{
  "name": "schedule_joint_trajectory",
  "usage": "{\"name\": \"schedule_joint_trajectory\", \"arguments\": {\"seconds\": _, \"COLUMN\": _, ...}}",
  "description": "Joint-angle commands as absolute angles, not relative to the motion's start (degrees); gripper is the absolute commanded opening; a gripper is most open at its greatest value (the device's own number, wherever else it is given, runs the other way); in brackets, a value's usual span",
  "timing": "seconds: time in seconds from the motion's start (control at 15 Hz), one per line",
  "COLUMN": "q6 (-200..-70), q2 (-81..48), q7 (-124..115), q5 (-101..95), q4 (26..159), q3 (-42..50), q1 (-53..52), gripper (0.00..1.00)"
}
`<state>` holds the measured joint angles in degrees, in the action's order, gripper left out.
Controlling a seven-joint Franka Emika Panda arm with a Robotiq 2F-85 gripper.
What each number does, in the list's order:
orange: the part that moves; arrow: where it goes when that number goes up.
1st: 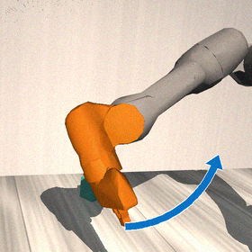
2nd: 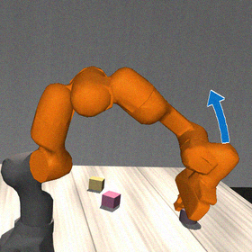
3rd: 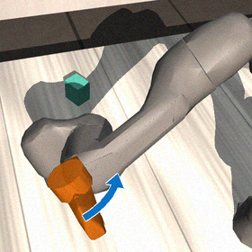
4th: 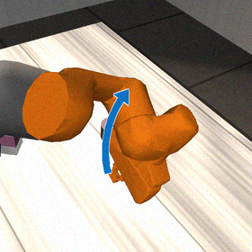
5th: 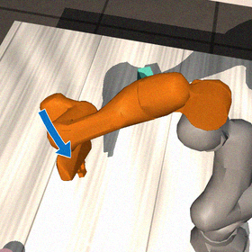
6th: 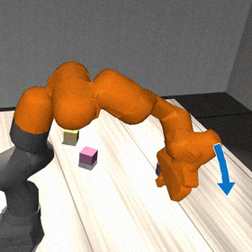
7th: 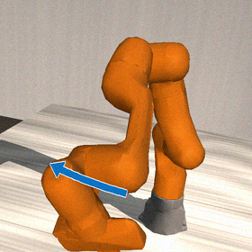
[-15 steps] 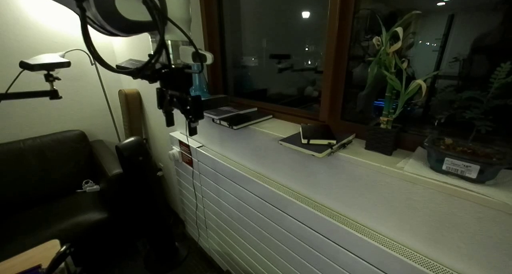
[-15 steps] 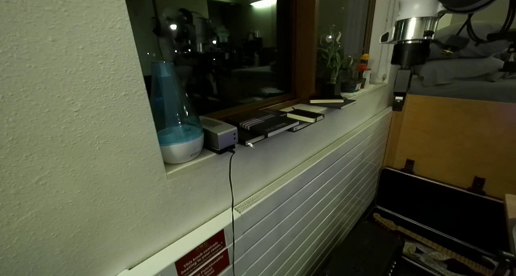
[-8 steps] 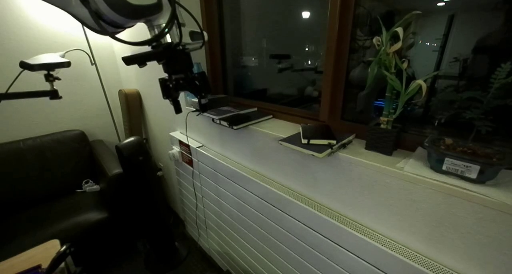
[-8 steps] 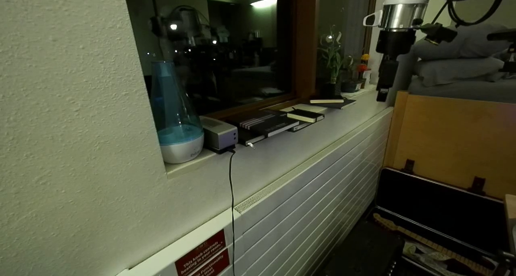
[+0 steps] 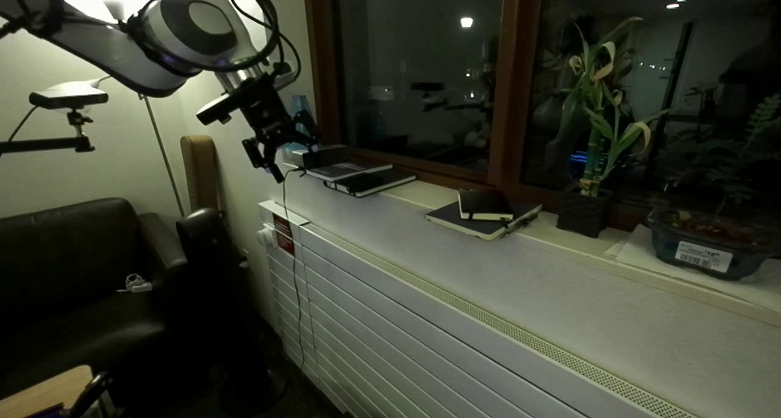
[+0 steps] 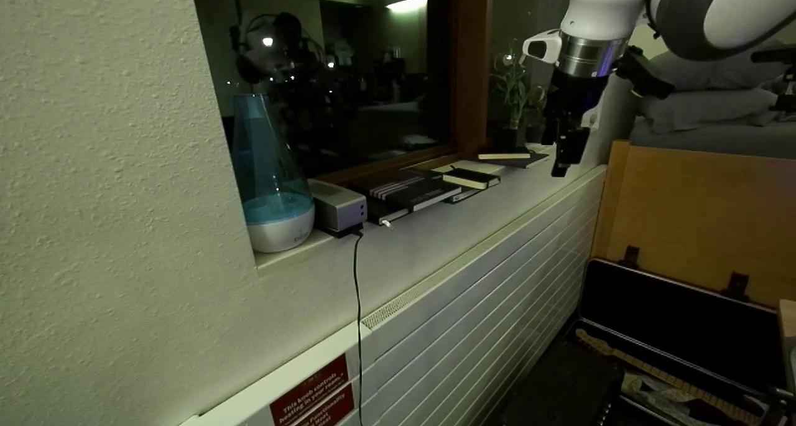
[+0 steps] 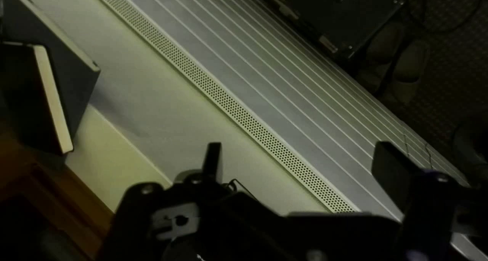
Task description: Change the position of the object
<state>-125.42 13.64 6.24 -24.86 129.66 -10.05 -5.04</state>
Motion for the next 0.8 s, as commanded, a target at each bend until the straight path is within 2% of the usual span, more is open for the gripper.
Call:
{"name": "schedule_joint_trajectory", "arguments": {"seconds": 0.0, "q6": -130.18, "q2": 10.8, "q7": 2.14, "q5": -35.25, "q4": 130.01, "q3": -11.73, "q1": -4.97, "gripper": 1.0}}
{"name": "schedule_joint_trajectory", "arguments": {"seconds": 0.73, "q6": -138.76, "q2": 9.21, "q7": -12.55, "q5": -61.75, "q4": 137.5, "q3": -13.97, "q1": -9.42, "gripper": 1.0}}
